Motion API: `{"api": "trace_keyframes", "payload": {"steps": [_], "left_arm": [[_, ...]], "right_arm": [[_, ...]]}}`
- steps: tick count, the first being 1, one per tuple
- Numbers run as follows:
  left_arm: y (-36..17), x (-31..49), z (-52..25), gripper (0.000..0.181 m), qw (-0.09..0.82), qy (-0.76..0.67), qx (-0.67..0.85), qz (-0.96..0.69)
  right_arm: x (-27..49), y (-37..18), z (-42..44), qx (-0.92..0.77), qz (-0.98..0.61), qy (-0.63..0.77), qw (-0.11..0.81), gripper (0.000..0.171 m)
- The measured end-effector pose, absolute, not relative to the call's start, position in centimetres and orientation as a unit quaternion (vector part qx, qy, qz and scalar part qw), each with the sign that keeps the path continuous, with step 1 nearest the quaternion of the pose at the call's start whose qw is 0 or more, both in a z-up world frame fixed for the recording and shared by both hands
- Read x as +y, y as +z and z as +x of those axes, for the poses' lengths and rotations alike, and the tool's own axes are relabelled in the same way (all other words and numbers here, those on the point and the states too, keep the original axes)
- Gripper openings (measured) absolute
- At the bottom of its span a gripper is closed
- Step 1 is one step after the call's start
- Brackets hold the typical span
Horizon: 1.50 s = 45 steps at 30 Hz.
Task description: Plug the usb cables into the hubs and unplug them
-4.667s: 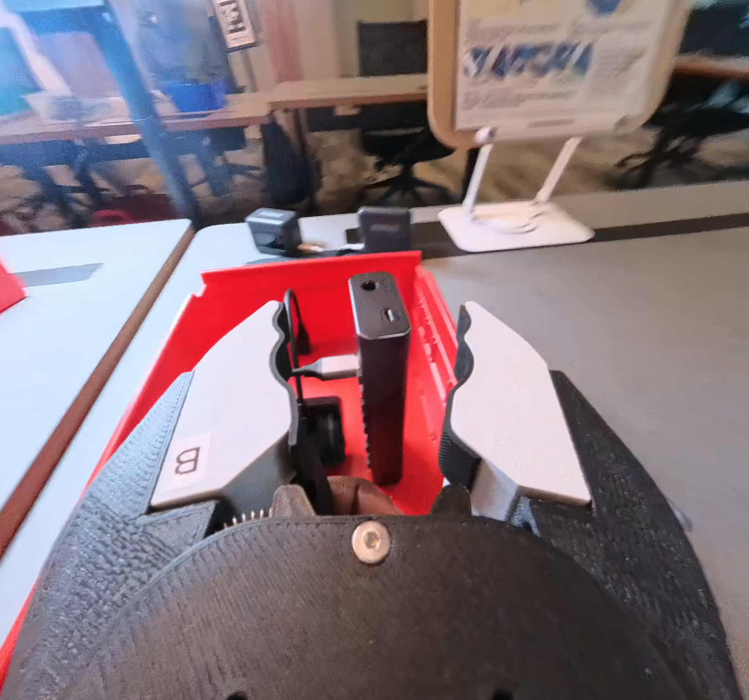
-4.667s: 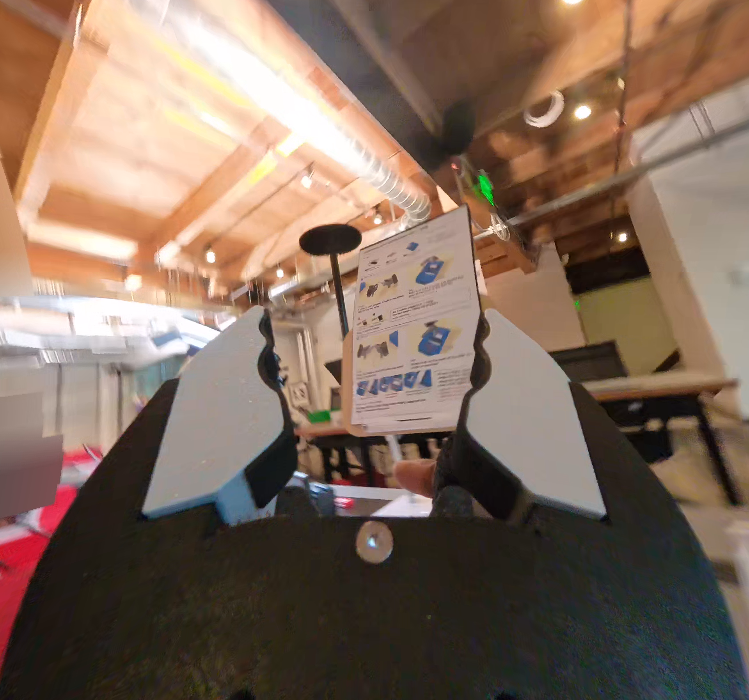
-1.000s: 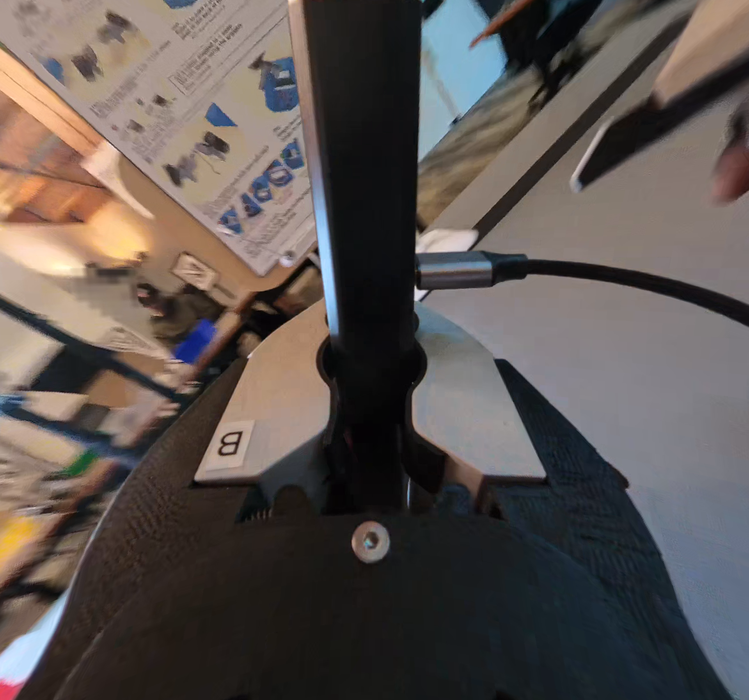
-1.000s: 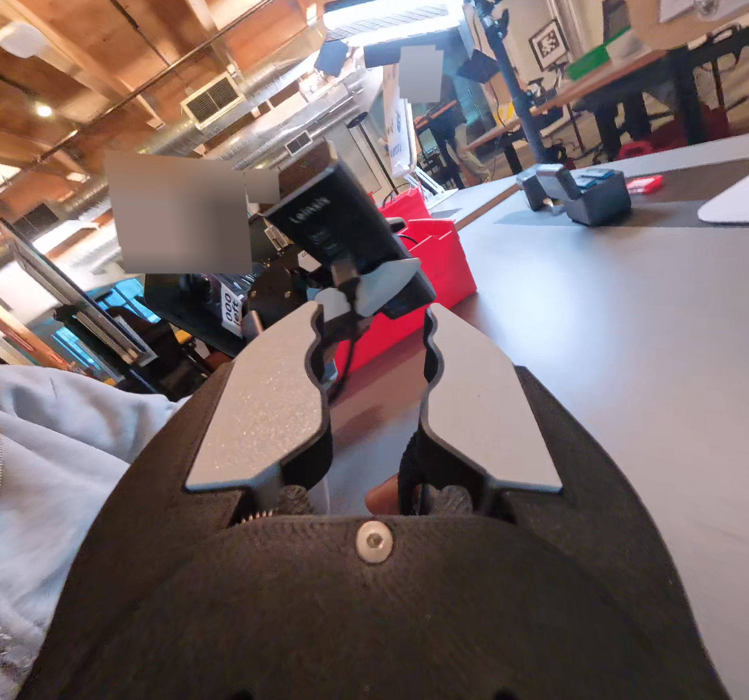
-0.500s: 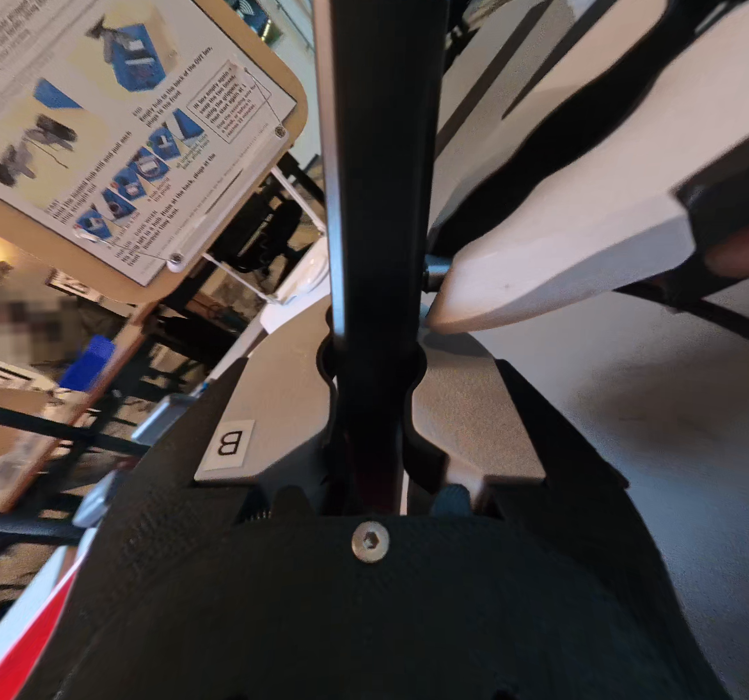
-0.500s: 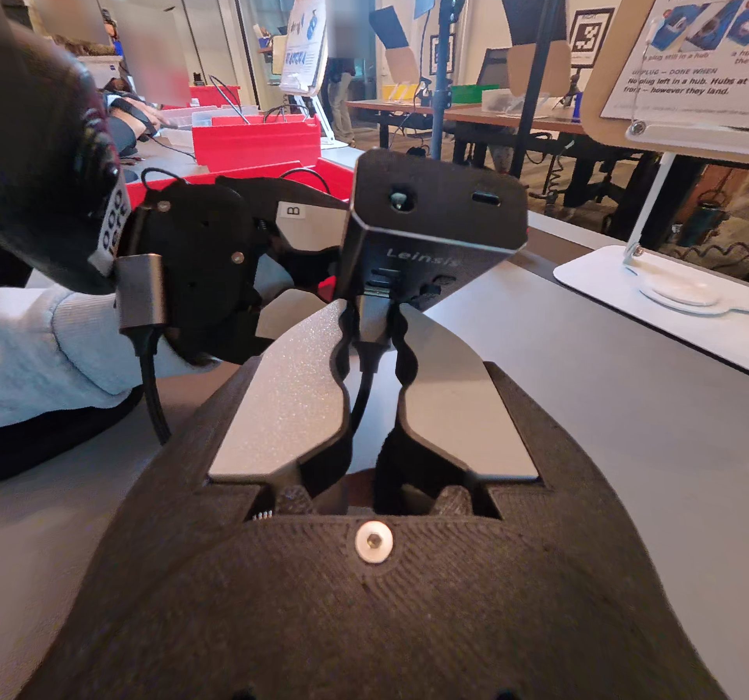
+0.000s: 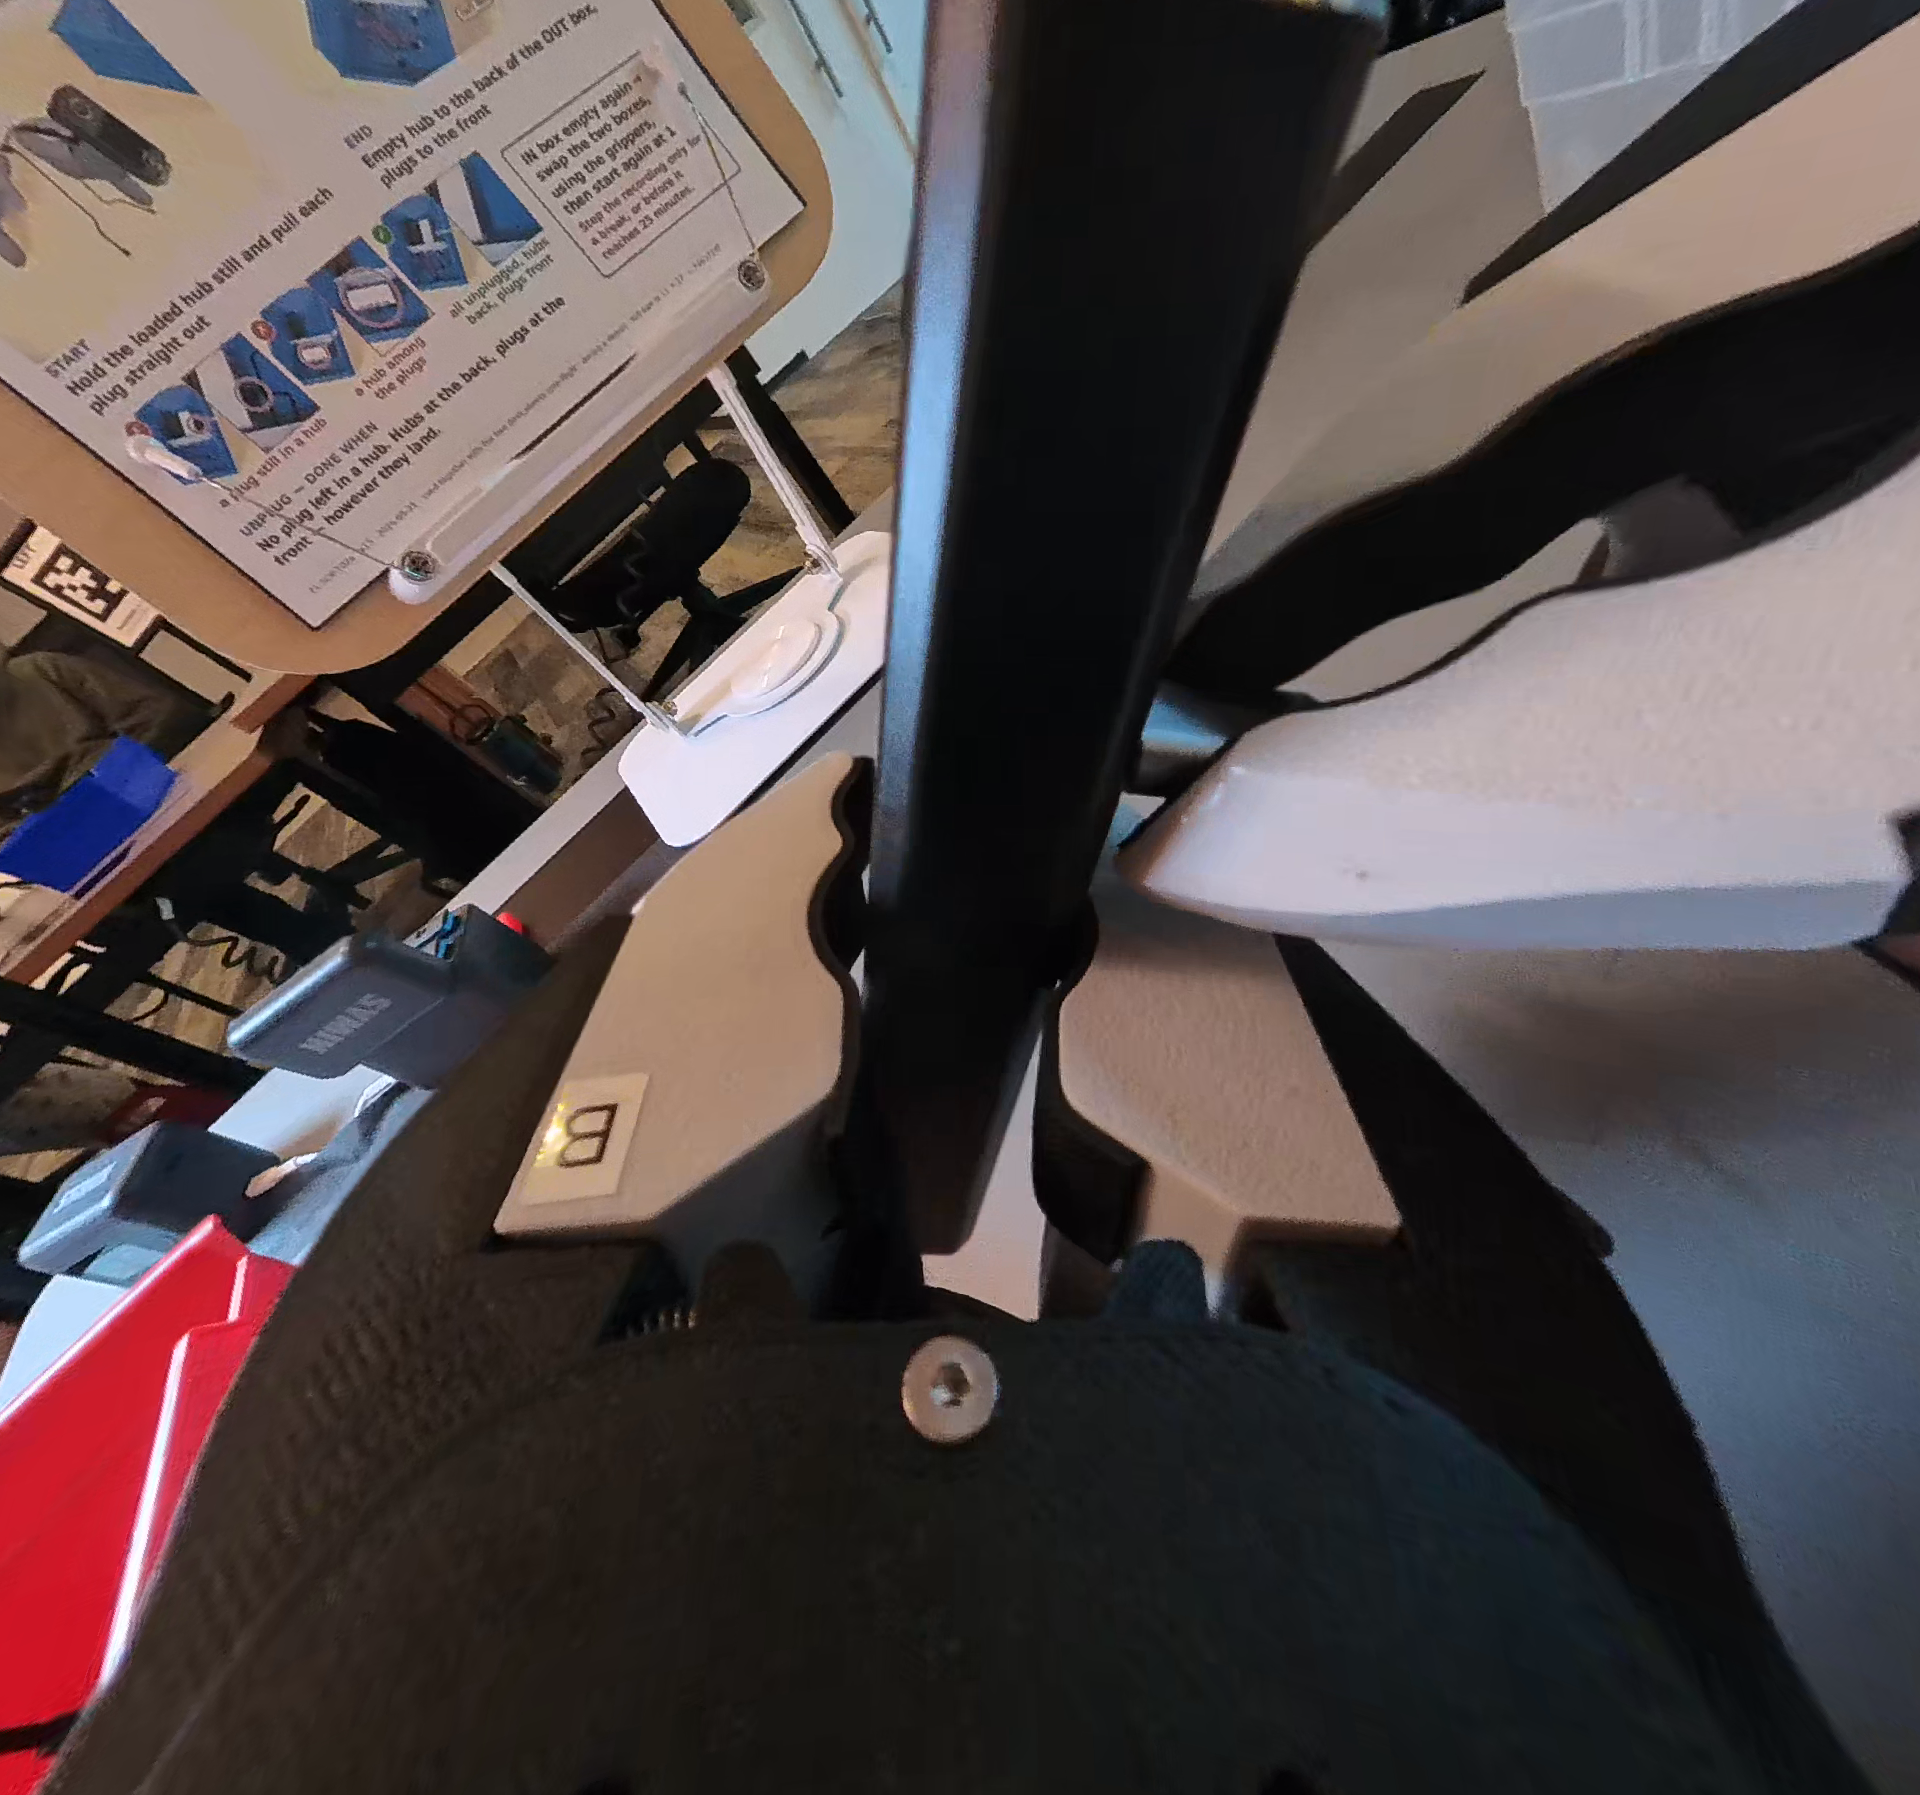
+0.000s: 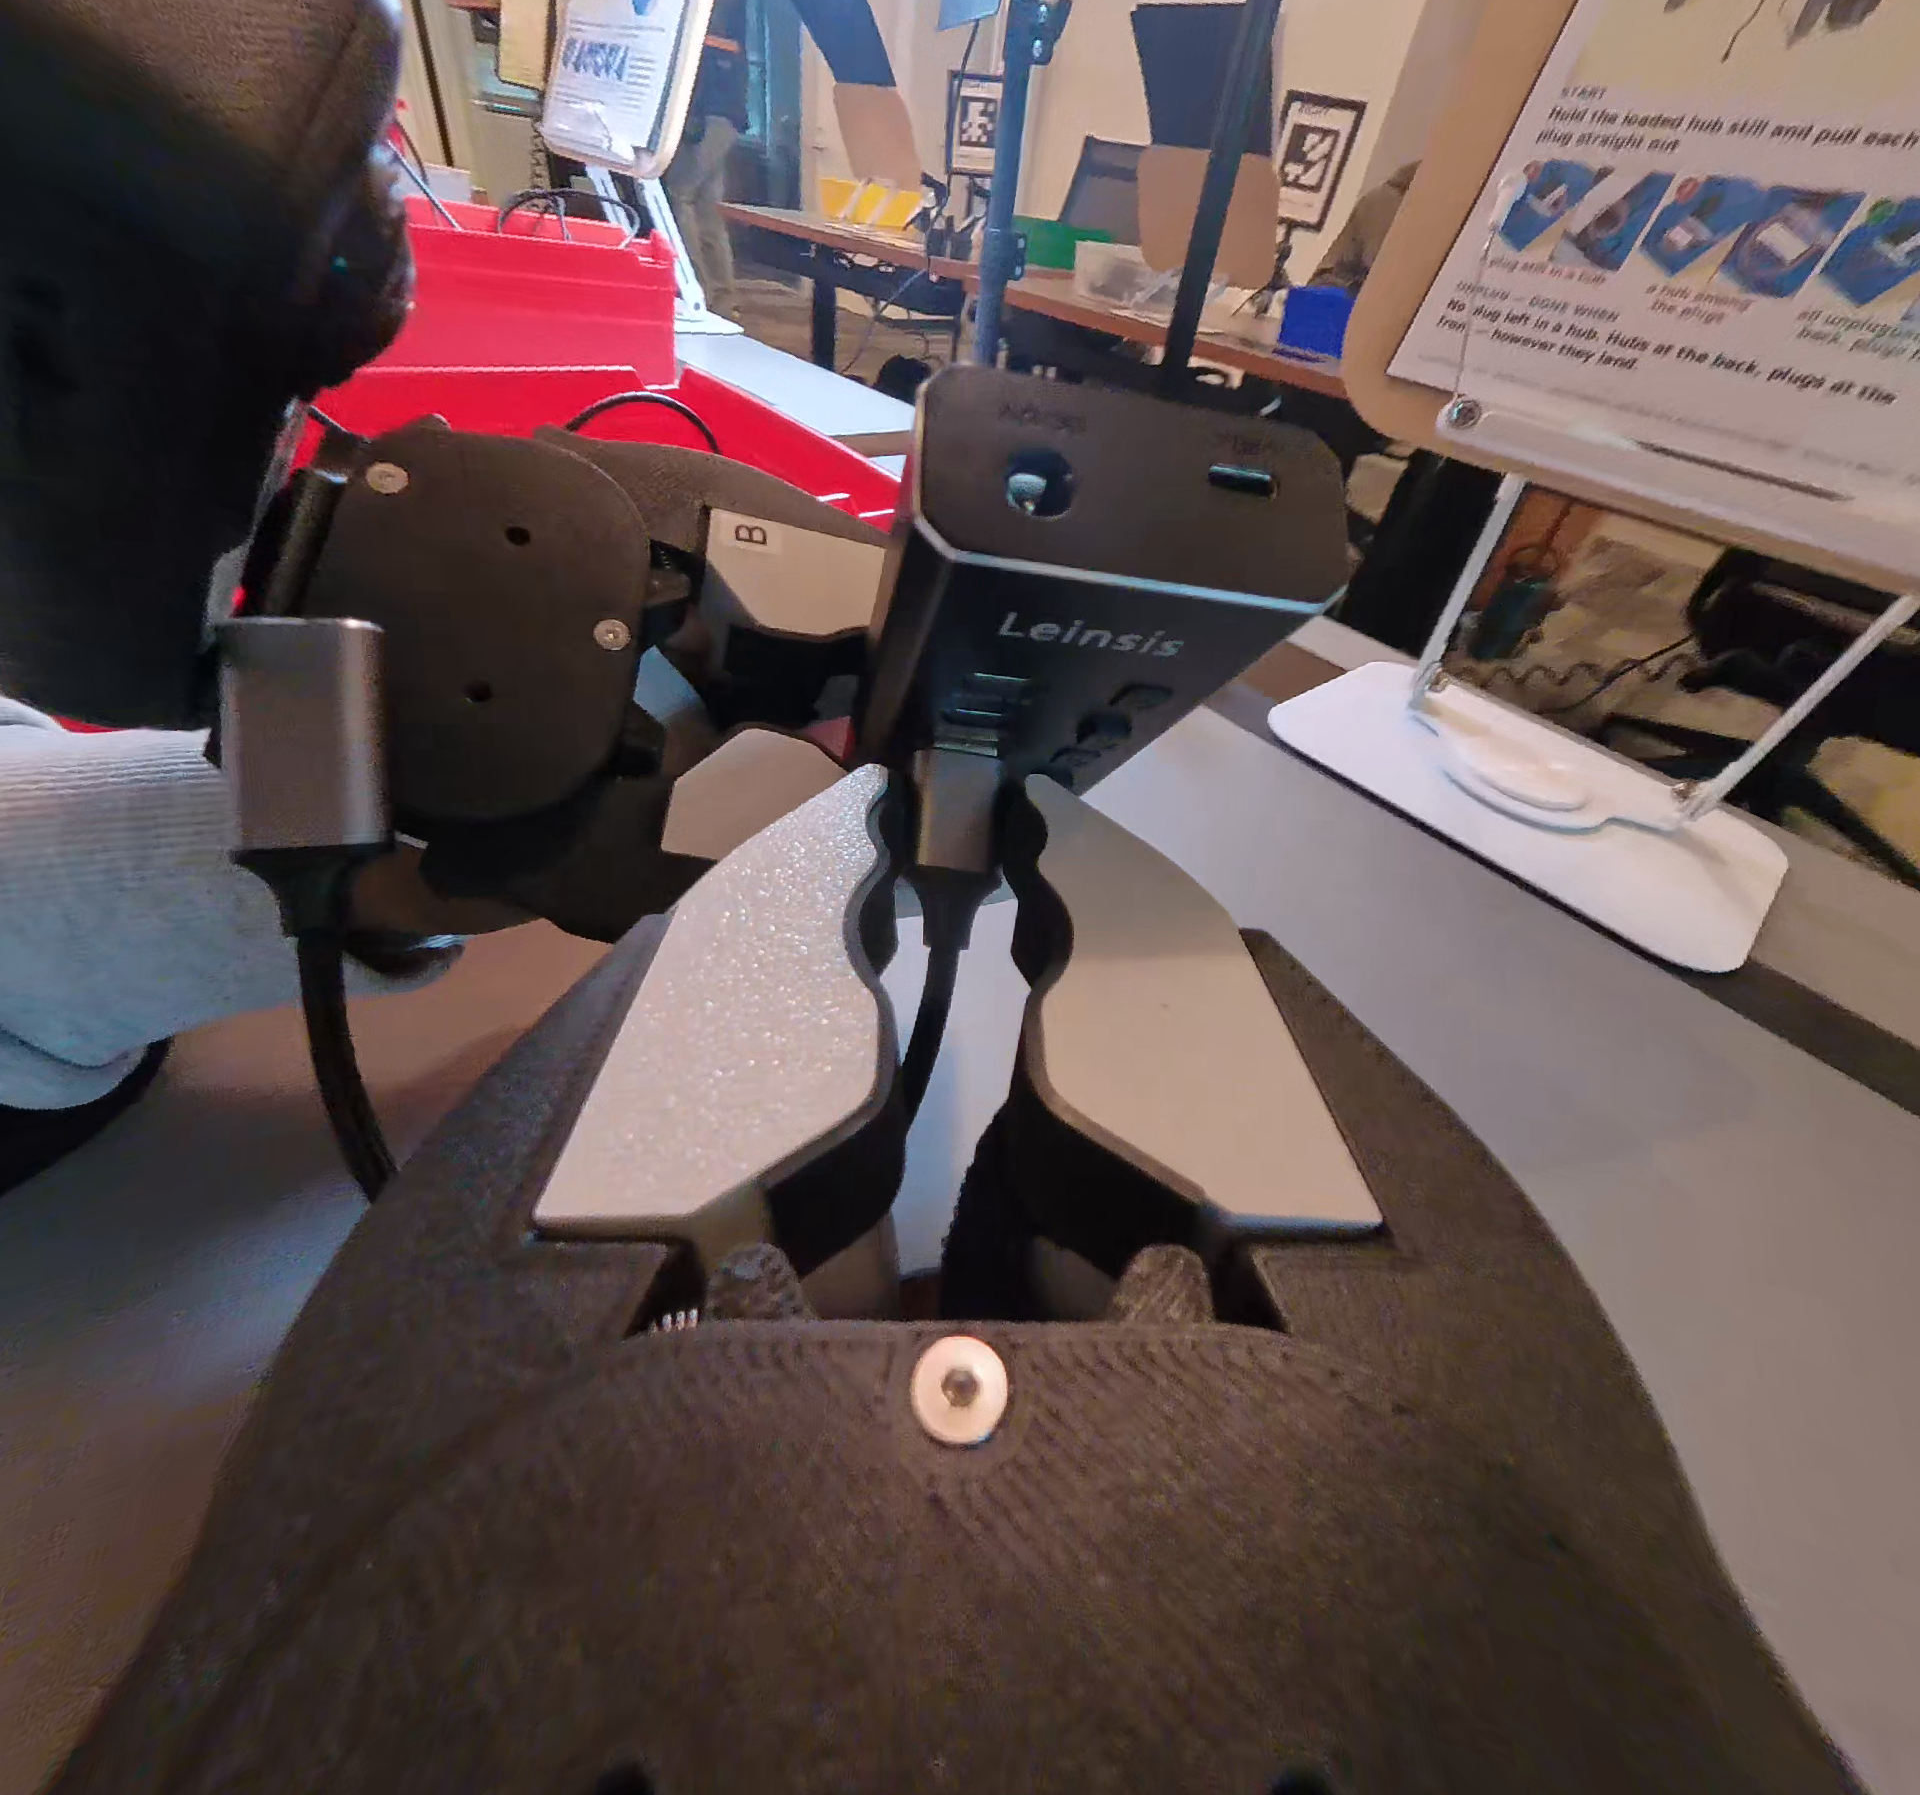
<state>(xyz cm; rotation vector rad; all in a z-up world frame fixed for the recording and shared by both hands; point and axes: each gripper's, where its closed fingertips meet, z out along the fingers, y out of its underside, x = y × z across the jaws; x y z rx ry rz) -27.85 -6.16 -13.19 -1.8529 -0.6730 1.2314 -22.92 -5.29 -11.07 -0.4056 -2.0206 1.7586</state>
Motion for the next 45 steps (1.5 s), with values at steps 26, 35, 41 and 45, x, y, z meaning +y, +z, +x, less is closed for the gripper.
{"api": "trace_keyframes", "payload": {"steps": [26,35,41,45], "left_arm": [[-7.5,-7.3,-25.2,0.029,0.583,0.416,-0.296,-0.632],[-15.4,-4.8,-26.3,0.030,0.564,0.314,-0.338,-0.685],[-16.3,-5.1,-26.6,0.030,0.559,0.301,-0.355,-0.686],[-16.1,-5.3,-26.6,0.030,0.567,0.299,-0.361,-0.678]], "right_arm": [[-0.3,-7.7,-23.5,-0.677,-0.096,0.704,0.194,0.018],[4.2,-3.2,-23.8,-0.639,-0.093,0.726,0.238,0.018],[17.2,6.4,-24.4,-0.523,-0.186,0.714,0.426,0.018],[26.7,10.6,-22.5,-0.441,-0.229,0.674,0.547,0.018]]}}
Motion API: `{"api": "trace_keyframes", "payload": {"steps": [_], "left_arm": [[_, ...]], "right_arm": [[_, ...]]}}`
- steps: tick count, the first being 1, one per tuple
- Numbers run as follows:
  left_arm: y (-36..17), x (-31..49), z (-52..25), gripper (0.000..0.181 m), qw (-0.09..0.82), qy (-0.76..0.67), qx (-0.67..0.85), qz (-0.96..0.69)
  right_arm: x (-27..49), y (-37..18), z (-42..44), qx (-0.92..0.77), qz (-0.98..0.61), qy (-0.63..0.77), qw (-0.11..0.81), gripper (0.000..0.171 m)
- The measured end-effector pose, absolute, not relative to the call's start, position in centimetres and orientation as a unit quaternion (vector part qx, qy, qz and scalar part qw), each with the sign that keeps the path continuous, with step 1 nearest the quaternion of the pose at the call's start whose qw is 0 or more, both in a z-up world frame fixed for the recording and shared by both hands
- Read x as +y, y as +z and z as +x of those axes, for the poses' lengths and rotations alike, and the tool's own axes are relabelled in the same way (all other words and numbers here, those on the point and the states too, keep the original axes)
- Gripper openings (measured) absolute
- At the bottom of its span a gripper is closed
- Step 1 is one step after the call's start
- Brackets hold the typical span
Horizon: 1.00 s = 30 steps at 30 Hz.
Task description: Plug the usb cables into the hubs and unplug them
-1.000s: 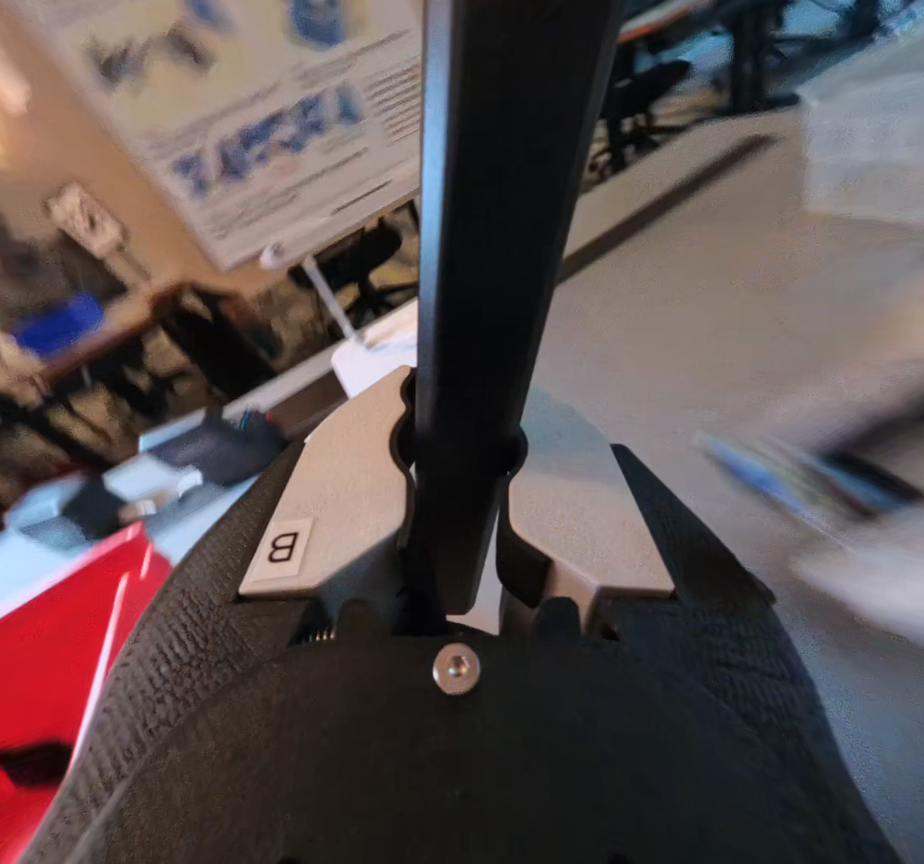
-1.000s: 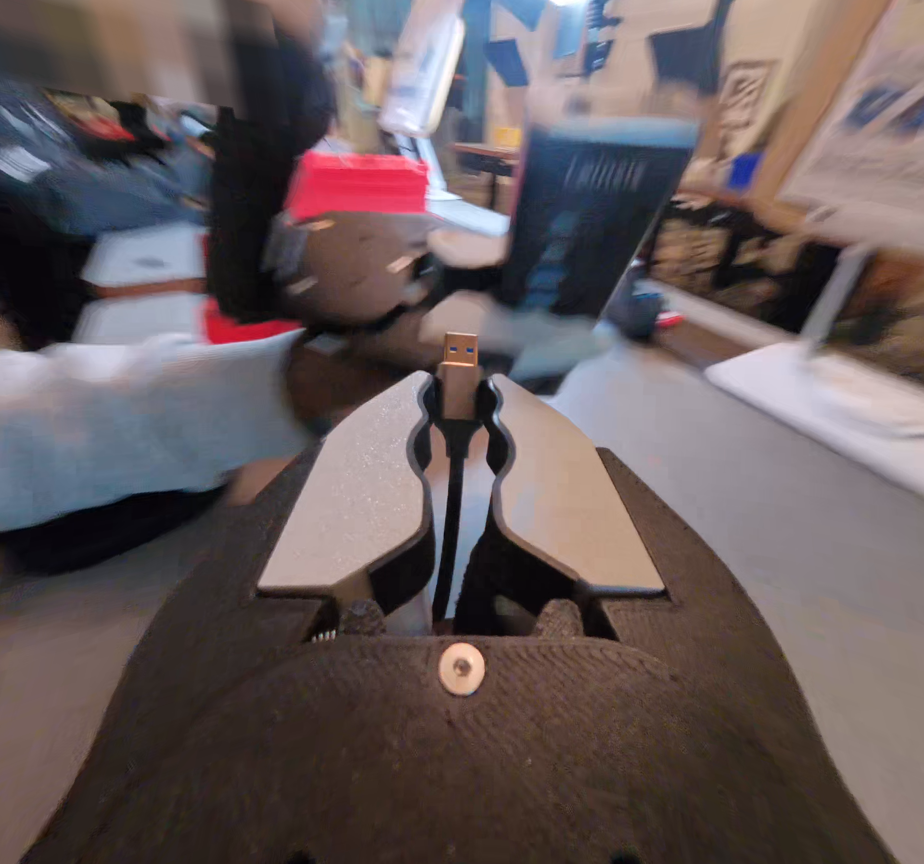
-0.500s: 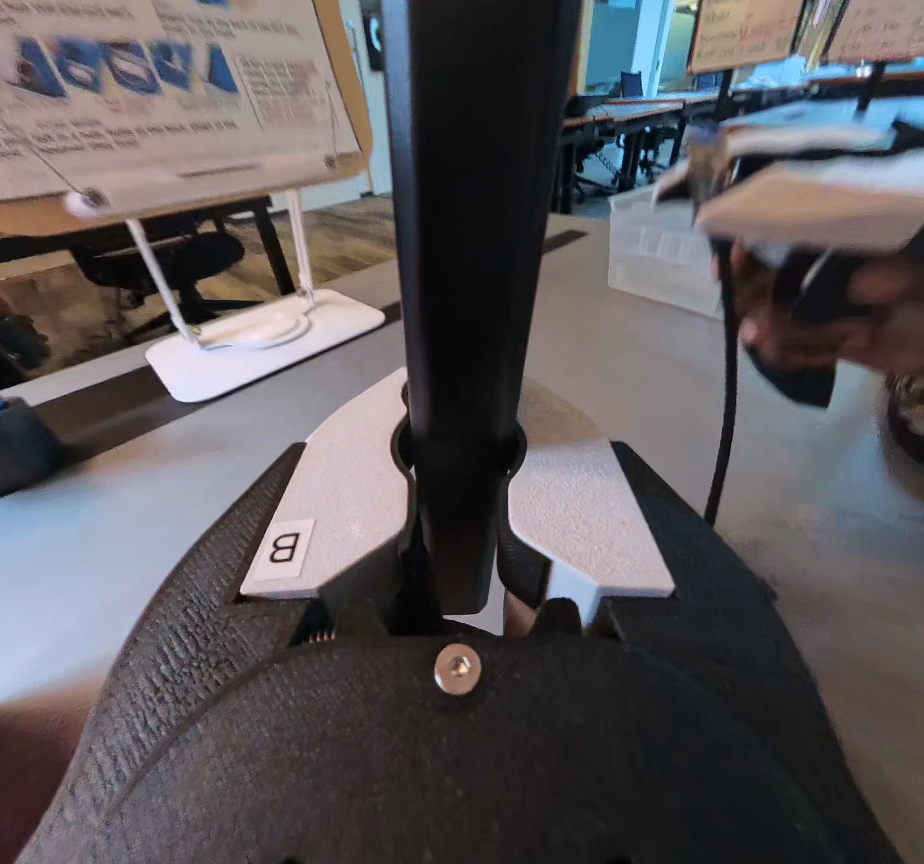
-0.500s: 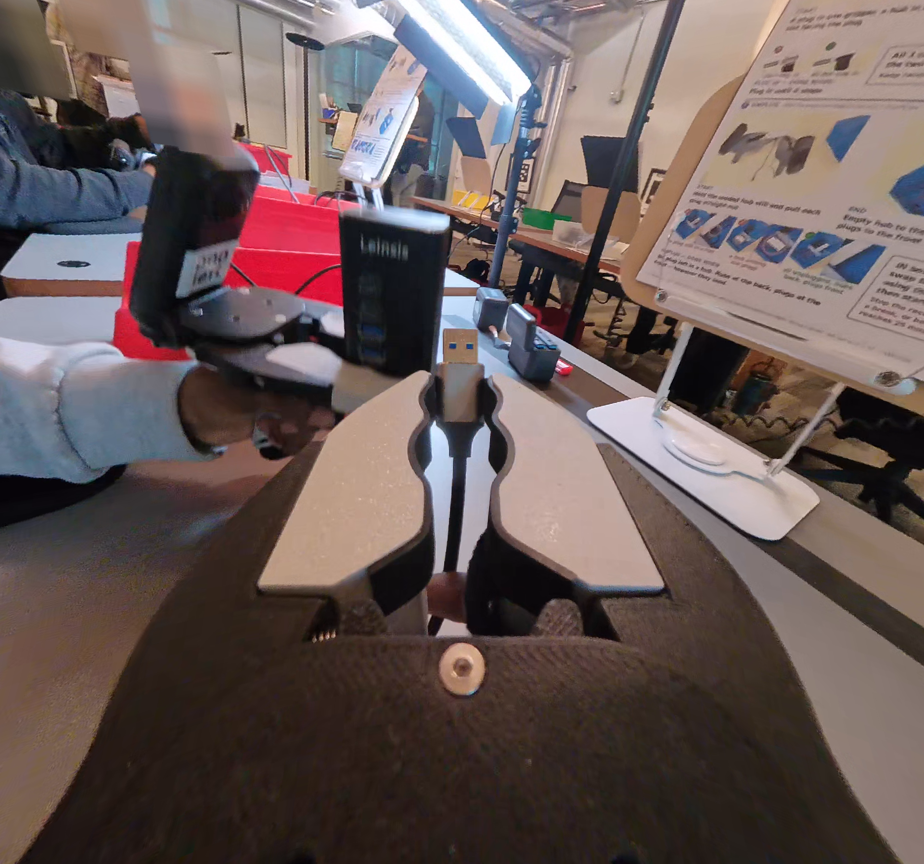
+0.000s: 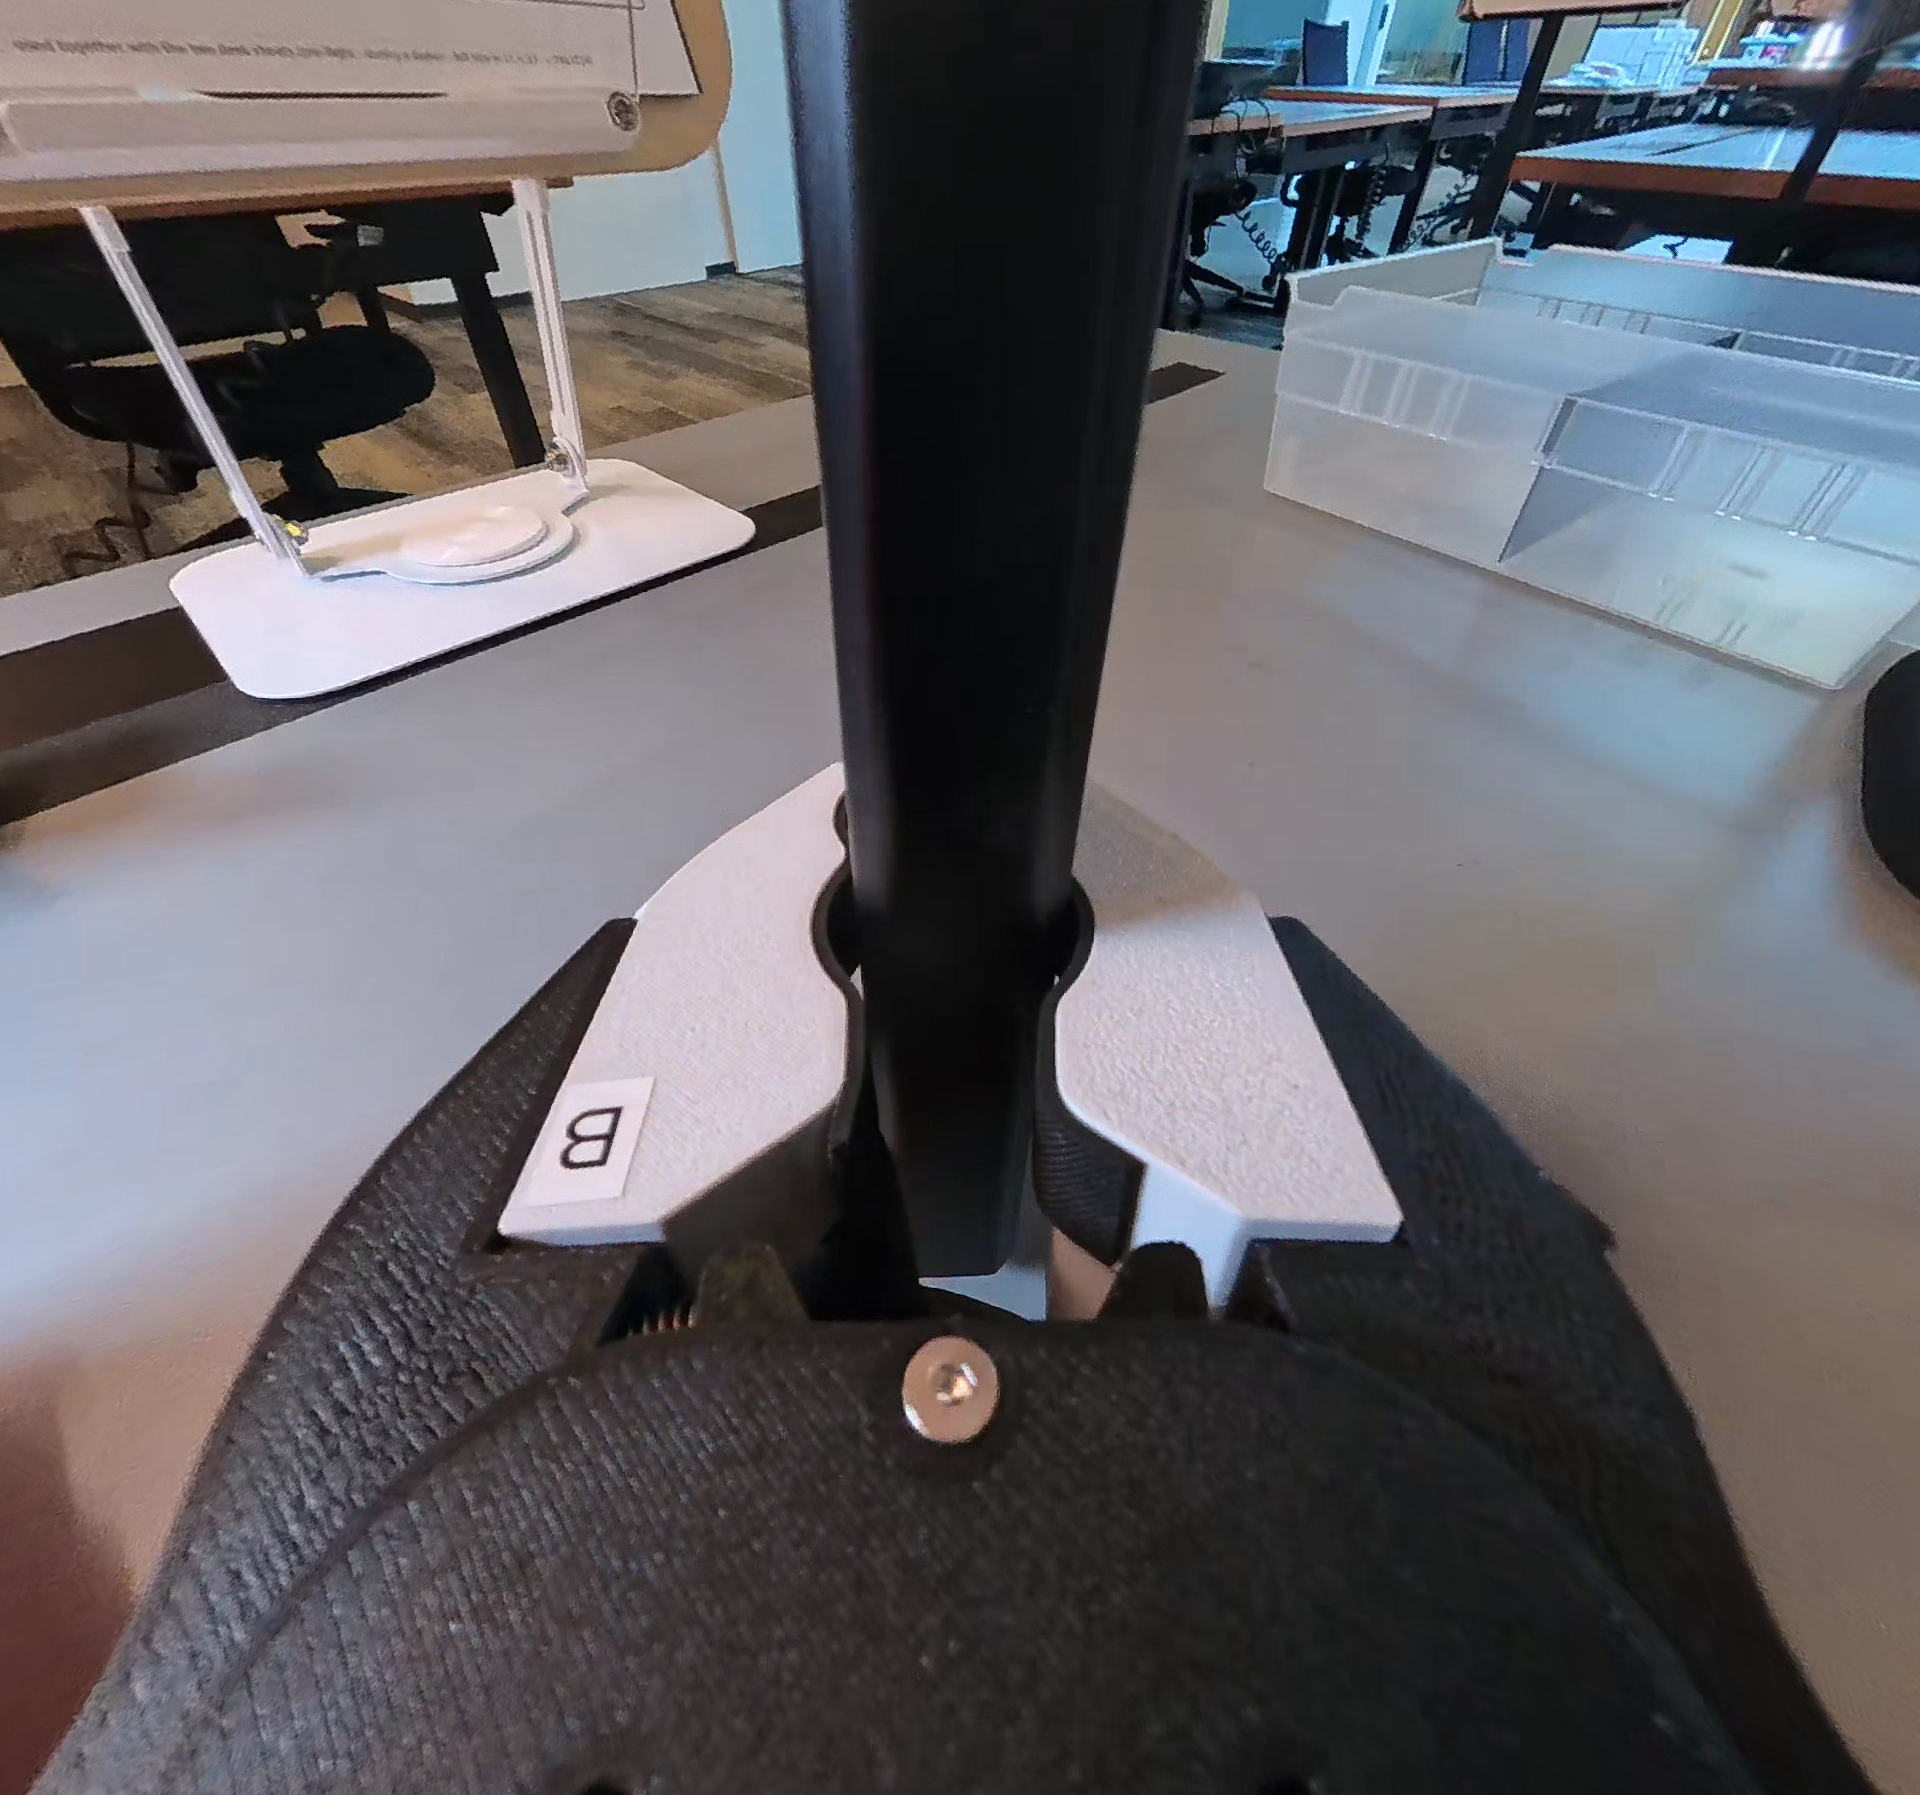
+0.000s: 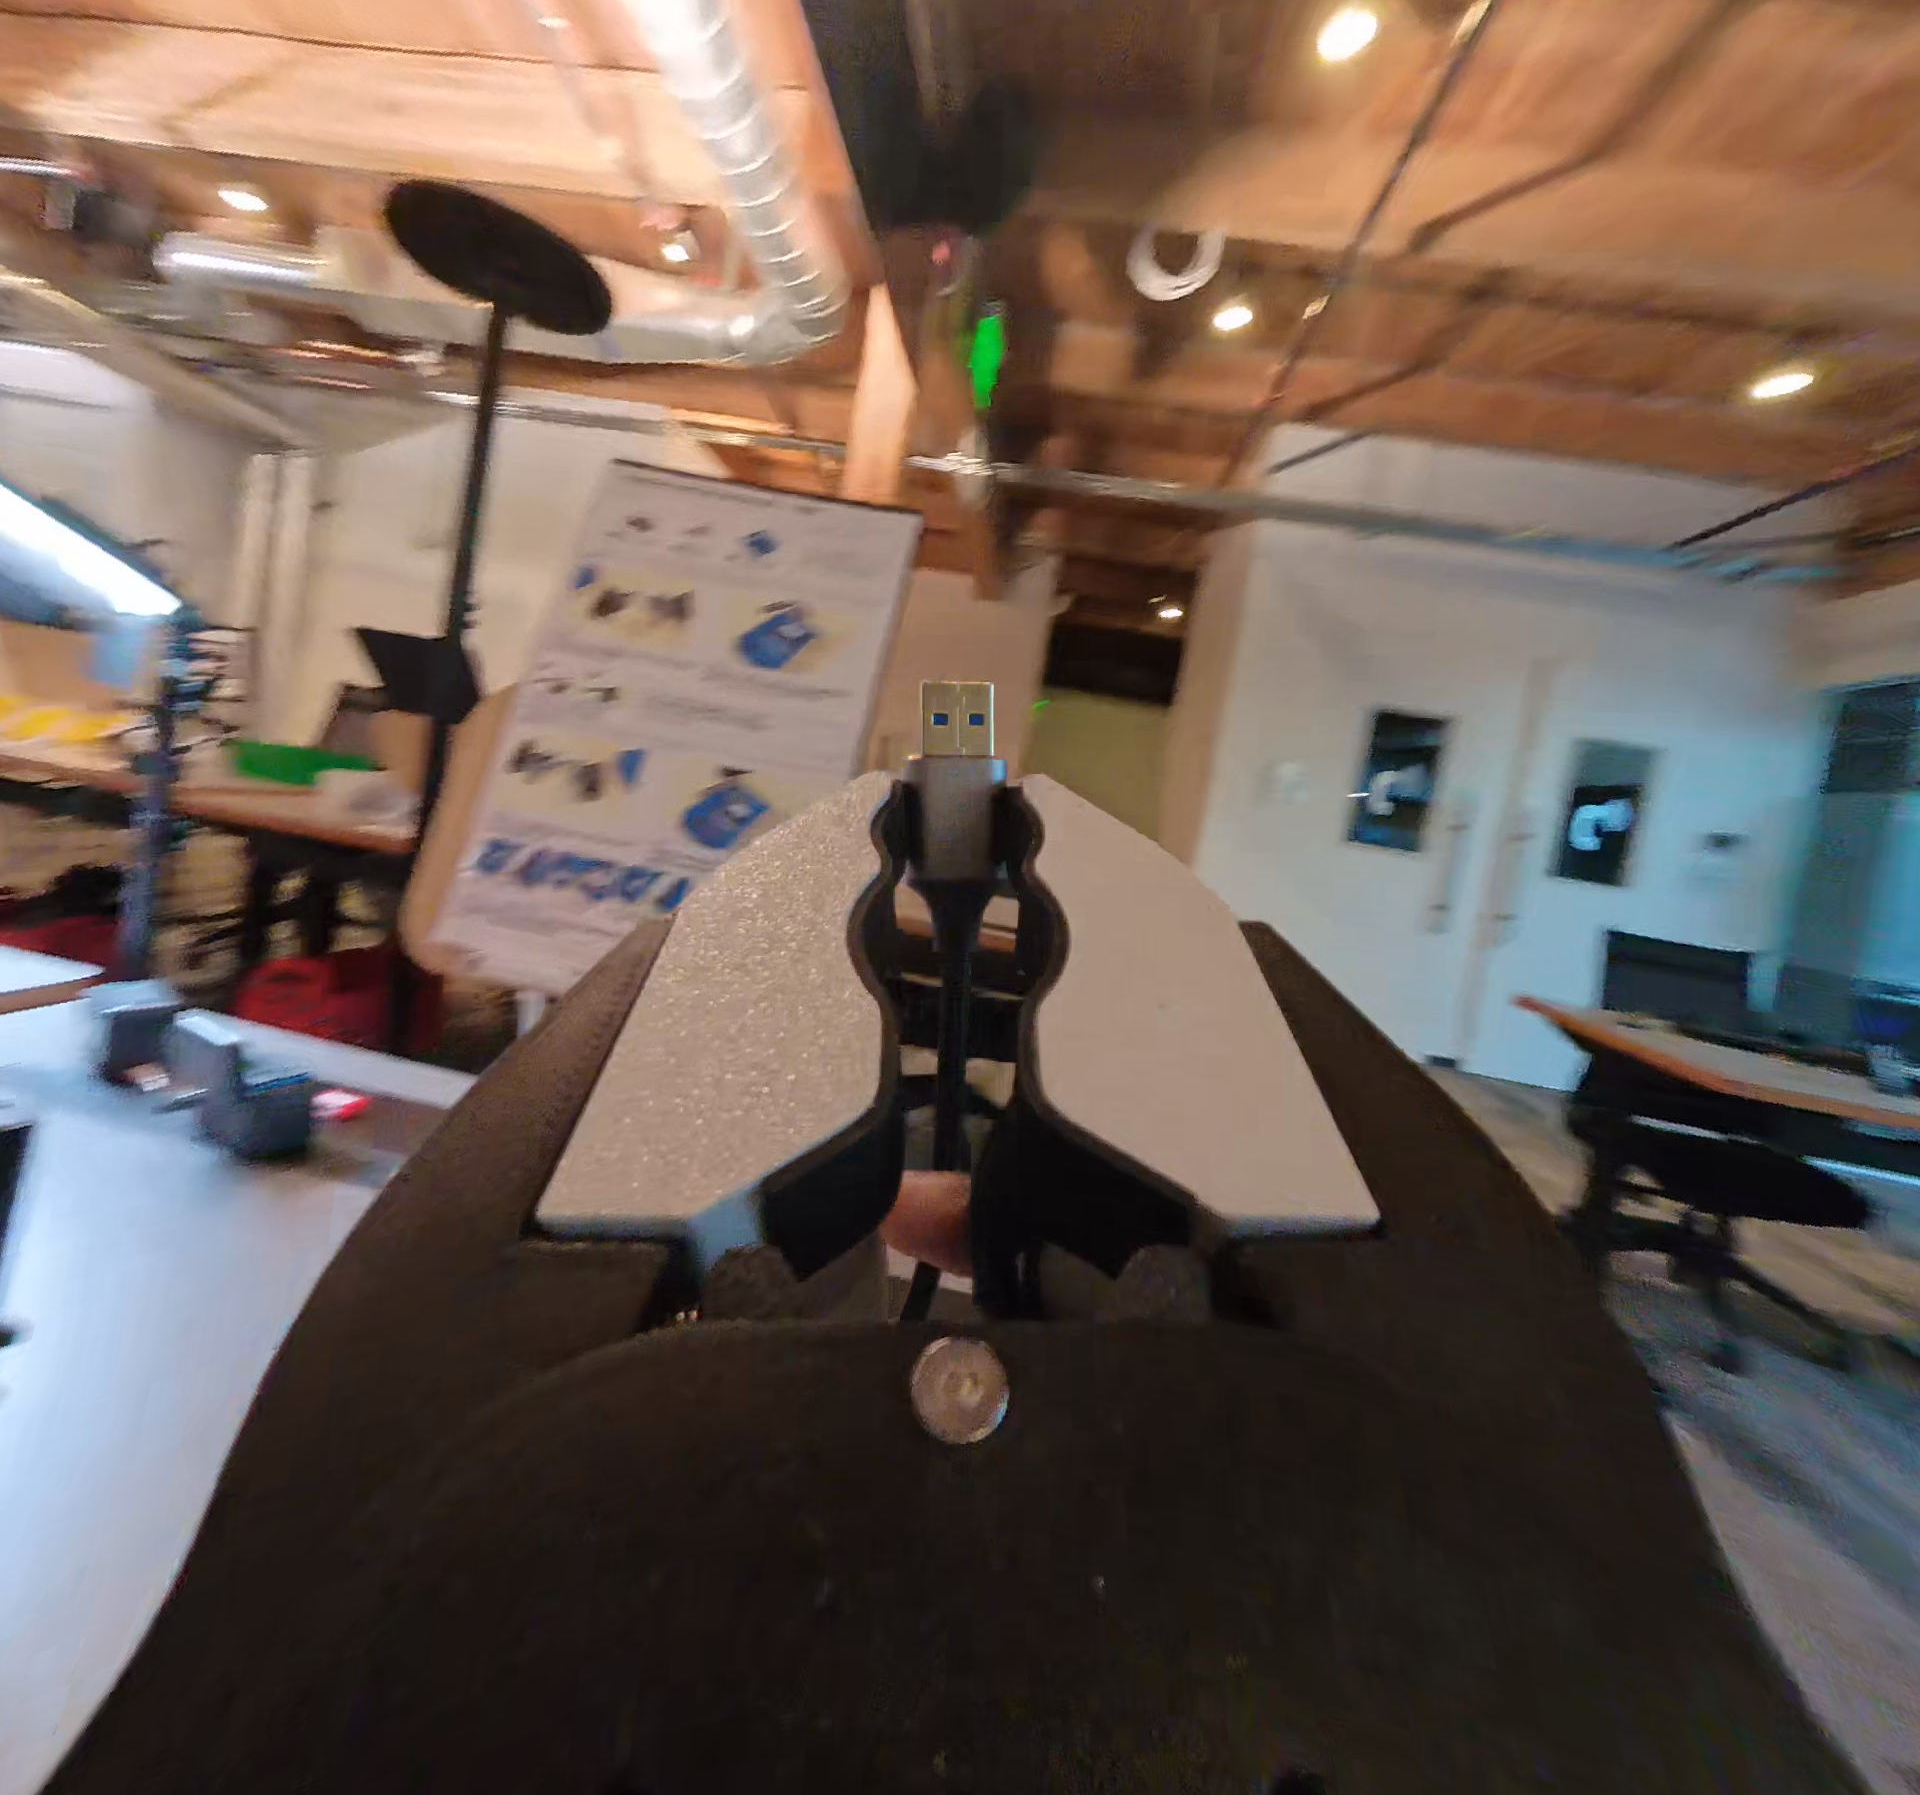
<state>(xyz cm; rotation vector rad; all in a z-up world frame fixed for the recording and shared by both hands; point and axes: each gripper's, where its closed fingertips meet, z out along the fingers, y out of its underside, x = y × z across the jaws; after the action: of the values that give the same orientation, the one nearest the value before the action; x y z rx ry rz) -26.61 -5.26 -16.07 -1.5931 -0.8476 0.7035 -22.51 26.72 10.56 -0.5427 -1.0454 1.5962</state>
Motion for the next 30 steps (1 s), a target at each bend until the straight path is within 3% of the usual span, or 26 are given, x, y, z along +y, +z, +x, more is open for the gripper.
{"api": "trace_keyframes", "payload": {"steps": [4,8,14,17,20,23,25,30], "left_arm": [[-16.0,-5.3,-26.6,0.030,0.569,0.300,-0.362,-0.674],[-15.4,-5.2,-26.5,0.030,0.587,0.294,-0.358,-0.664],[-14.7,-5.1,-26.2,0.030,0.605,0.282,-0.355,-0.655],[-14.8,-4.8,-26.1,0.030,0.610,0.268,-0.354,-0.656],[-14.7,-4.4,-25.9,0.029,0.616,0.256,-0.350,-0.658],[-14.6,-4.2,-25.7,0.030,0.621,0.250,-0.346,-0.657],[-14.5,-4.1,-25.7,0.030,0.615,0.261,-0.344,-0.660],[-15.0,-3.7,-25.6,0.030,0.573,0.313,-0.322,-0.686]], "right_arm": [[32.8,10.2,-21.6,-0.421,-0.278,0.644,0.575,0.018],[35.7,6.3,-23.0,-0.450,-0.318,0.599,0.581,0.018],[36.8,-7.0,-28.3,-0.616,-0.446,0.480,0.437,0.022],[38.1,-10.4,-29.0,-0.643,-0.510,0.387,0.421,0.062],[37.3,-8.3,-29.1,-0.629,-0.499,0.365,0.472,0.088],[32.1,-4.6,-29.1,-0.630,-0.430,0.416,0.495,0.094],[26.0,-2.8,-28.4,-0.642,-0.364,0.492,0.462,0.096],[7.6,-4.1,-23.3,-0.699,-0.231,0.648,0.193,0.104]]}}
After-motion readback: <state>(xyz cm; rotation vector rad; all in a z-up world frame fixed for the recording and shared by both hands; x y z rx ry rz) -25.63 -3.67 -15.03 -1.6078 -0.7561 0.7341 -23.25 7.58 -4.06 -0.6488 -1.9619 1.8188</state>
